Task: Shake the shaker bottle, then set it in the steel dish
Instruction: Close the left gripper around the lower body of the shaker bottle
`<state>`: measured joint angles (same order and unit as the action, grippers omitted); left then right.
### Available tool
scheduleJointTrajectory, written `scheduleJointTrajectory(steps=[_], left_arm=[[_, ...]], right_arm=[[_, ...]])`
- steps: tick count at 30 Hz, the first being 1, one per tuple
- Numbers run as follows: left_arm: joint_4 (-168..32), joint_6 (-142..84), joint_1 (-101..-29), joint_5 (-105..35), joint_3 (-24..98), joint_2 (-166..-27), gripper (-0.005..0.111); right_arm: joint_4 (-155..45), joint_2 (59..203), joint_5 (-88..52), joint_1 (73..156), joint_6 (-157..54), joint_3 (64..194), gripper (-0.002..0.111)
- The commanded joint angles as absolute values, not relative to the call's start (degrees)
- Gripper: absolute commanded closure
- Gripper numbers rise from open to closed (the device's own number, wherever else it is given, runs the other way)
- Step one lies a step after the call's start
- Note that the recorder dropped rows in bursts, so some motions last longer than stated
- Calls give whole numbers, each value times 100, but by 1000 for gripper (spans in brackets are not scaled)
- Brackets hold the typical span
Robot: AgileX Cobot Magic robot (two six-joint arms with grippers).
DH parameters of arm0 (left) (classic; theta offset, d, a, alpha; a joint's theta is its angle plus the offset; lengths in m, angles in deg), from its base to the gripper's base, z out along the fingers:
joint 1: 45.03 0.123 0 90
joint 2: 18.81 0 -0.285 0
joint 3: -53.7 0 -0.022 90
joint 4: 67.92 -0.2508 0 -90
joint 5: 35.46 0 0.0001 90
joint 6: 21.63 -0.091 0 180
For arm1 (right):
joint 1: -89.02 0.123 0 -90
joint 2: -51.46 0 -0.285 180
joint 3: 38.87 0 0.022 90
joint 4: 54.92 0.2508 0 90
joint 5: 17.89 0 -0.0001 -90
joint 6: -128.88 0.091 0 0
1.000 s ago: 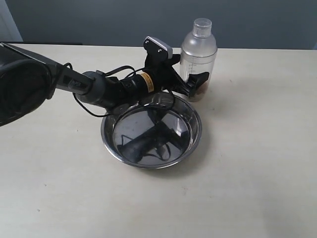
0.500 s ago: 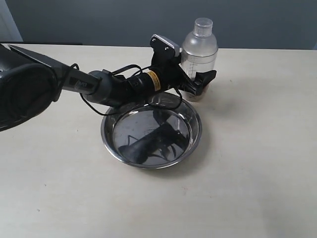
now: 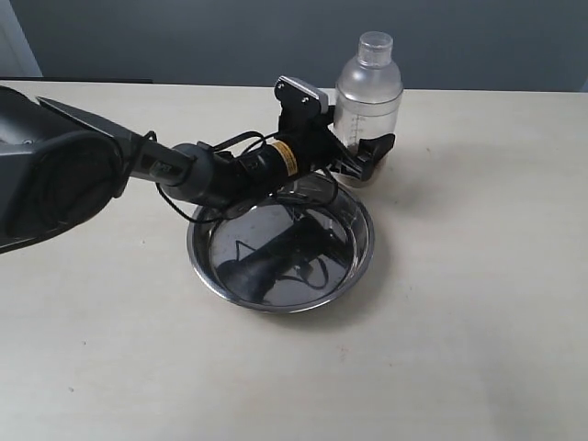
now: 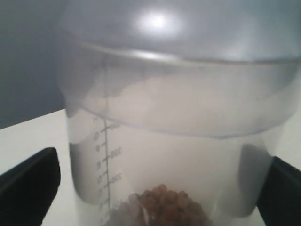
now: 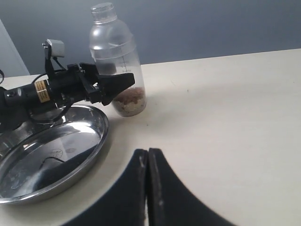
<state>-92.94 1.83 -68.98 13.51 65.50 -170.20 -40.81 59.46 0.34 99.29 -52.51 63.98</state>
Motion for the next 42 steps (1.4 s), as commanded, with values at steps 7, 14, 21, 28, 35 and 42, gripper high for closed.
scheduleJointTrajectory(steps=[7,14,21,28,35,42], left_arm=[[-9307,194,-6925,1138,6880,-17029,3],[-9308,194,-6925,909,7041,-17029,3],[-9308,205,-6925,668,7079,-17055,3],[-9157,363,-6925,996,7079,-17231,3],[-8806,363,-6925,1106,7079,-17268,3],[-8820,363,-6959,1075,7079,-17268,16]], right_arm=[[-4085,5924,-22,9934,-5261,6391,109],[-4085,5924,-22,9934,-5261,6391,109],[-4085,5924,-22,9934,-5261,6391,109],[-4085,5924,-22,9934,-5261,6391,109],[-4085,5924,-22,9934,-5261,6391,109],[-4085,5924,-22,9934,-5261,6391,109]])
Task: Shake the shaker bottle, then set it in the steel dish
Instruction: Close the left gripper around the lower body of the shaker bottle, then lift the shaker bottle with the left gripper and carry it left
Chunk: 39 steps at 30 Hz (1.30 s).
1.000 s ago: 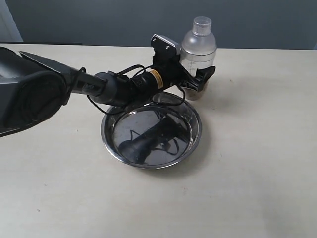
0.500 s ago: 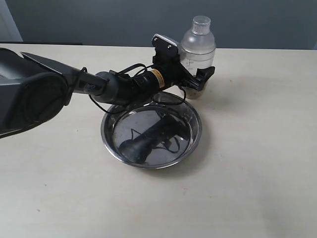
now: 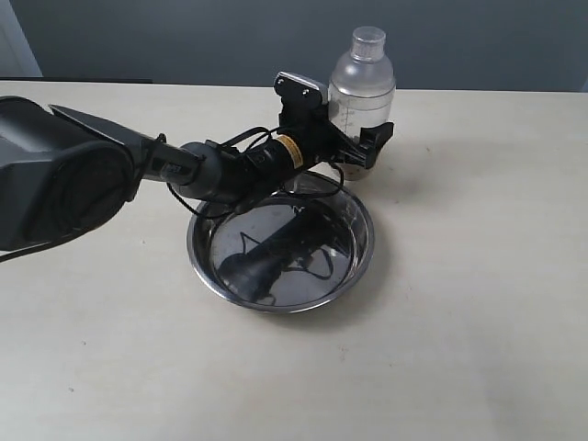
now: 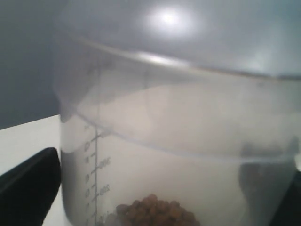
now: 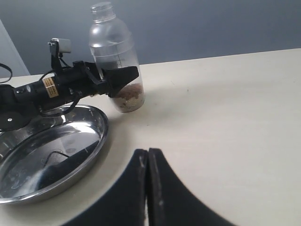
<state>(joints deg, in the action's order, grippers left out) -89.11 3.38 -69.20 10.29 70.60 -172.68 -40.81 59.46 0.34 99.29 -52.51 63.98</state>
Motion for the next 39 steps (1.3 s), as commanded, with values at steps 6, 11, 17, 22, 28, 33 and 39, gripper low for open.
scheduleJointTrajectory(steps=[6,11,17,22,28,33,39], left_arm=[[-8851,188,-7082,1075,7079,-17268,107],[-8947,350,-7090,1074,7079,-17163,105],[-9092,318,-7052,147,7079,-16237,106],[-9531,390,-7014,-108,6968,-15679,106],[-9541,578,-6912,-589,6296,-14887,106],[-9736,795,-6350,-593,4721,-13438,106],[-9953,780,-5741,-524,3259,-12068,106]], right_arm=[[-4085,5924,-22,9934,-5261,6391,109],[-4085,5924,-22,9934,-5261,6391,109],[-4085,5924,-22,9934,-5261,6391,109],[-4085,5924,-22,9934,-5261,6391,109],[-4085,5924,-22,9934,-5261,6391,109],[-4085,5924,-22,9934,-5261,6391,109],[-4085,5924,-22,9934,-5261,6391,109]])
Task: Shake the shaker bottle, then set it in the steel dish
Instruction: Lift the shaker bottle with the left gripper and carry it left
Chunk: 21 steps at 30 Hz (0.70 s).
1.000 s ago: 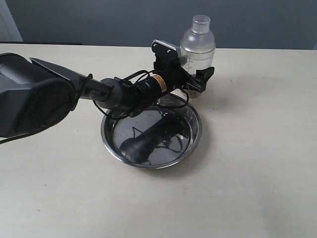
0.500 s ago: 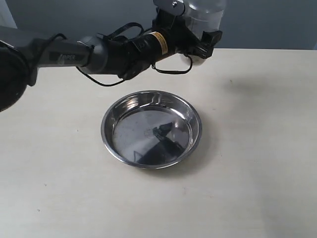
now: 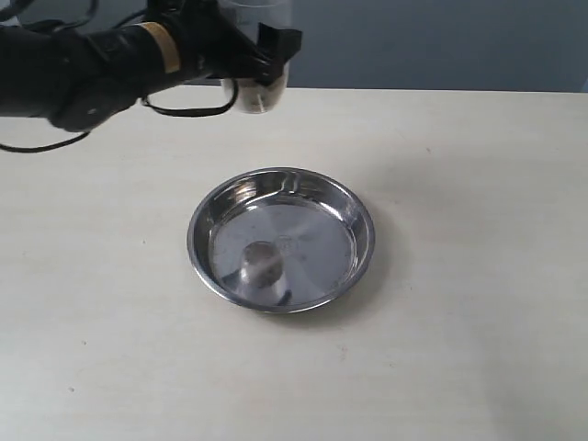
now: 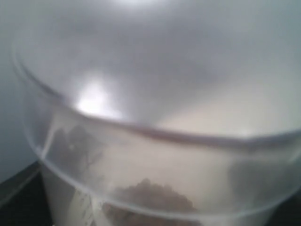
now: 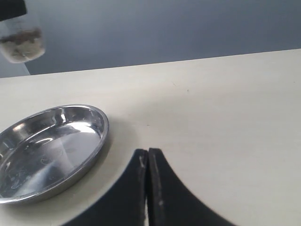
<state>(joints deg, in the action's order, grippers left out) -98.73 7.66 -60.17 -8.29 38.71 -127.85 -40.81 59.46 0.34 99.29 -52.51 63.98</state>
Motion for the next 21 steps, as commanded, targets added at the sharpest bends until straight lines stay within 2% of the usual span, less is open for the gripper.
scheduleJointTrajectory(steps=[1,4,9,13,17,19,21], left_arm=[[-10058,780,-5634,-432,3137,-11860,106],[-10147,780,-5283,-535,2993,-11011,106],[-10425,780,-5196,-2066,2514,-10557,106],[-9965,814,-5196,-1271,1793,-10525,106],[-9665,944,-5208,-550,1774,-10098,106],[-9665,912,-5196,-692,1816,-9689,106],[-9665,795,-5196,-1502,1792,-9424,106]], right_arm=[[-4085,5924,-22,9934,-5261,6391,109],[-4085,5924,-22,9934,-5261,6391,109],[-4085,5924,-22,9934,-5261,6391,109],[-4085,5924,-22,9934,-5261,6391,109],[-4085,5924,-22,9934,-5261,6391,109],[-4085,5924,-22,9934,-5261,6391,109],[-4085,5924,-22,9934,-5261,6391,109]])
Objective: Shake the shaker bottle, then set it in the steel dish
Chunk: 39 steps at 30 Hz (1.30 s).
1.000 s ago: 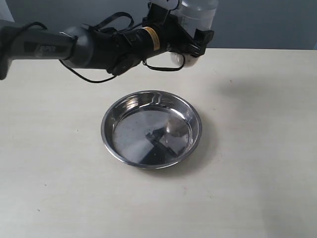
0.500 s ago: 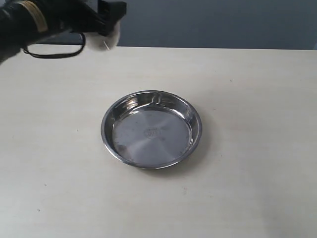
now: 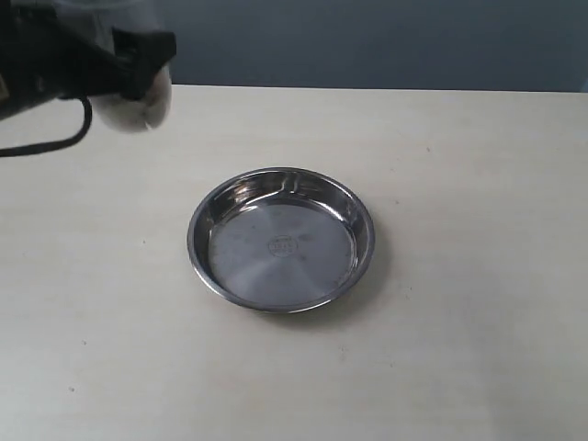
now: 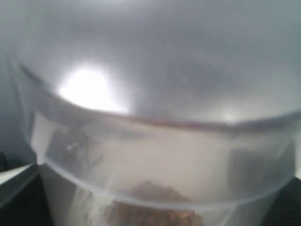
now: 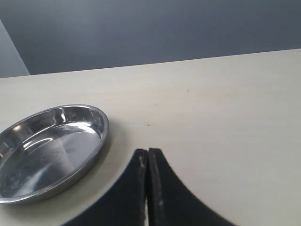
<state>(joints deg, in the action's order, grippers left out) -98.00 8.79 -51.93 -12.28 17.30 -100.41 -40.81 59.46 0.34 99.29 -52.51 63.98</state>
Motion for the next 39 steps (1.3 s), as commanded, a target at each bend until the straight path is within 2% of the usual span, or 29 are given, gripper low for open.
scheduleJointTrajectory(steps=[1,4,11,16,20,25,30,35,39], left_arm=[[-9676,769,-5196,-2178,1696,-9388,106],[-9569,794,-5196,-2507,1217,-9458,106],[-9457,720,-5187,-1098,1152,-8681,106],[-9307,476,-5187,-2476,1088,-8572,106],[-9320,476,-5187,-2300,658,-8586,106],[-9320,457,-5198,-1422,800,-8052,106],[-9154,197,-5188,-2662,448,-8239,106],[-8928,364,-5201,-1303,487,-7858,106],[-8928,234,-5188,-2573,545,-7639,106]], right_arm=[[-4085,5924,-22,9934,-5261,6391,109],[-4085,5924,-22,9934,-5261,6391,109],[-4085,5924,-22,9934,-5261,6391,109],[-4085,5924,-22,9934,-5261,6391,109],[-4085,5924,-22,9934,-5261,6391,109],[-4085,5924,-22,9934,-5261,6391,109],[-4085,5924,-22,9934,-5261,6391,109],[-4085,5924,-22,9934,-5261,6391,109],[-4085,5924,-22,9934,-5261,6391,109]])
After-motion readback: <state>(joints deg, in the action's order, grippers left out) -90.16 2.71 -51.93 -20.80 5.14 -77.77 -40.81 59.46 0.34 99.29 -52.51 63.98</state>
